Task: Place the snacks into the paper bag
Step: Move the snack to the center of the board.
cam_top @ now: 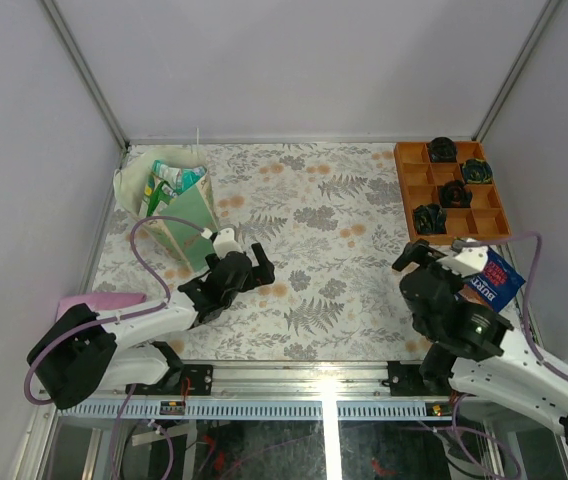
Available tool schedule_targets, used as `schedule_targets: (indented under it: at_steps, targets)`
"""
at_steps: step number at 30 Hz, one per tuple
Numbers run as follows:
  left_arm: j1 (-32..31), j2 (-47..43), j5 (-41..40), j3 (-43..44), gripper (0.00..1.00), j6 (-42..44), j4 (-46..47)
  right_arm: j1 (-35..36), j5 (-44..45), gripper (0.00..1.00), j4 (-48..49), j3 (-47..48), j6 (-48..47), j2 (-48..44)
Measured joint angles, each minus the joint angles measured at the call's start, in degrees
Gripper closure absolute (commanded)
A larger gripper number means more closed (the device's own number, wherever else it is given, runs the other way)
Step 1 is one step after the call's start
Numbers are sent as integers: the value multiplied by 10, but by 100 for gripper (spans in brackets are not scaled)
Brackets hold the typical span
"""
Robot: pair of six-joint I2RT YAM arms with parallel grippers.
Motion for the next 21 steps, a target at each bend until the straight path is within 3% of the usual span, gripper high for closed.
schedule_targets:
  at_steps: [8,21]
  targets:
    - [0,0,6,0,0,4,0,-41,-22,6,27,52,-34,146]
    - [0,0,16,0,0,9,0,-292,-185,2,21,100,-34,244]
